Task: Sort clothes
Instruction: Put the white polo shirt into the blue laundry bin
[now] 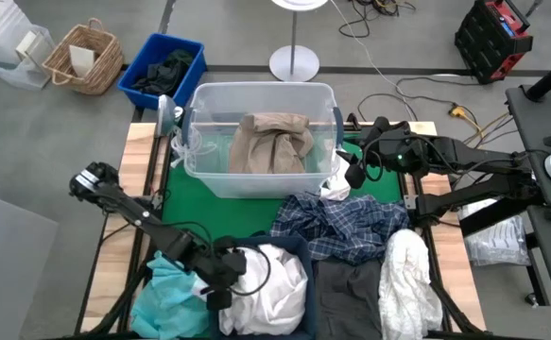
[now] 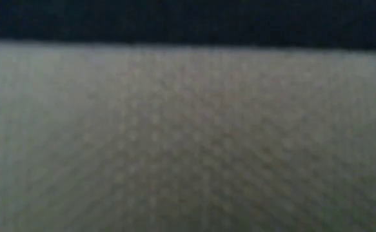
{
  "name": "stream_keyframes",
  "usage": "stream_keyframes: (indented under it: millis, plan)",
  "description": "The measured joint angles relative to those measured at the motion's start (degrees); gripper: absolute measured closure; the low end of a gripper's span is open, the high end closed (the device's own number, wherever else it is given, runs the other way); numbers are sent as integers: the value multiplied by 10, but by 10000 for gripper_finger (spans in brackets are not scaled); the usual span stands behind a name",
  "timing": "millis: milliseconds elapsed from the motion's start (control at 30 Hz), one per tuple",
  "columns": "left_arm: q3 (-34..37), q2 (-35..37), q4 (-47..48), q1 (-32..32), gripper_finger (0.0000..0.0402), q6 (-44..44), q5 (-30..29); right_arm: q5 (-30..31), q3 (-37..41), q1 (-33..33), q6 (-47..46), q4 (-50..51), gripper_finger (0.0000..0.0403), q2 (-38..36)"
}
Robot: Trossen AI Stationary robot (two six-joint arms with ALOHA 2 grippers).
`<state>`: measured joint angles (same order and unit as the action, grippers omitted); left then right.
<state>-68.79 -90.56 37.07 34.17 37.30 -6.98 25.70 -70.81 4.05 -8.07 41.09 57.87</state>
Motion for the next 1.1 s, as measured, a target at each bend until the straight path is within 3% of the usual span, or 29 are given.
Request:
stream_keyframes:
  millis: [833, 1100]
  plan:
    - [3, -137, -42, -23, 402, -70, 102, 0, 8, 0, -20, 1, 213, 0]
    - [35, -159, -124, -42, 402, -69, 212, 0, 12, 0, -28, 0, 213, 0]
